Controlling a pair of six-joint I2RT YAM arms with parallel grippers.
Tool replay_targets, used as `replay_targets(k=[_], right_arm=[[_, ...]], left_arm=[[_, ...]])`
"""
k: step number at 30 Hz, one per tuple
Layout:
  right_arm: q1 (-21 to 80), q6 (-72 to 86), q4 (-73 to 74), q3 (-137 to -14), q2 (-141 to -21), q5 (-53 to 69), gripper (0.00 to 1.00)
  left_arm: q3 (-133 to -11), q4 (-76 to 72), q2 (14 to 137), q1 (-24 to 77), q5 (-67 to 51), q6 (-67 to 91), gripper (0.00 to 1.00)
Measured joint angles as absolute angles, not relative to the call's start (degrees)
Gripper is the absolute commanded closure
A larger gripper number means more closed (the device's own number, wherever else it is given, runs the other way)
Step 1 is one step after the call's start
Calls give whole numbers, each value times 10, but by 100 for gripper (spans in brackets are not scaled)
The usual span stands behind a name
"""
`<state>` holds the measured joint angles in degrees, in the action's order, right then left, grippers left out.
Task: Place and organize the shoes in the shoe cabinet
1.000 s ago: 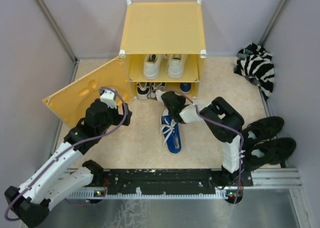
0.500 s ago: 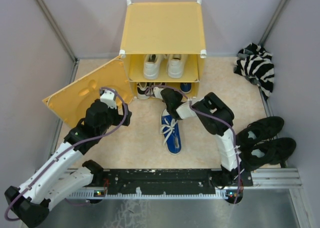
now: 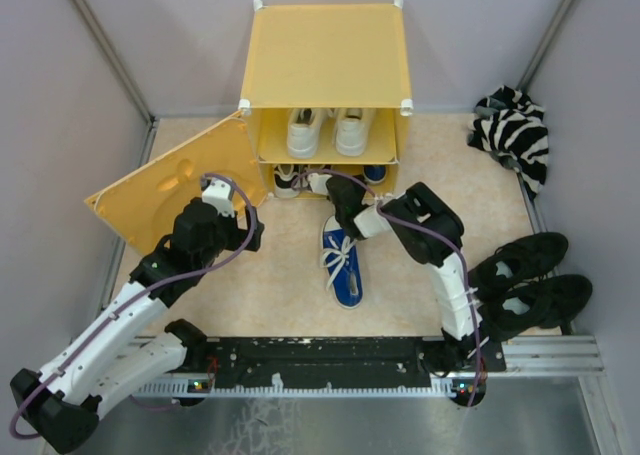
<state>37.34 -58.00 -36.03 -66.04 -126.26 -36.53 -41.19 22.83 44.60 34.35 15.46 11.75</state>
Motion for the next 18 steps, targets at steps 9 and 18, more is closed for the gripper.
replay_targets(k=[9, 18], right_arm=[[360, -584, -376, -651, -1263, -372, 100], [359, -570, -370, -632, -1250, -353, 100]], left_arm=[[-412, 228, 446, 342, 155, 117, 1], [-412, 229, 446, 342, 154, 117, 1]])
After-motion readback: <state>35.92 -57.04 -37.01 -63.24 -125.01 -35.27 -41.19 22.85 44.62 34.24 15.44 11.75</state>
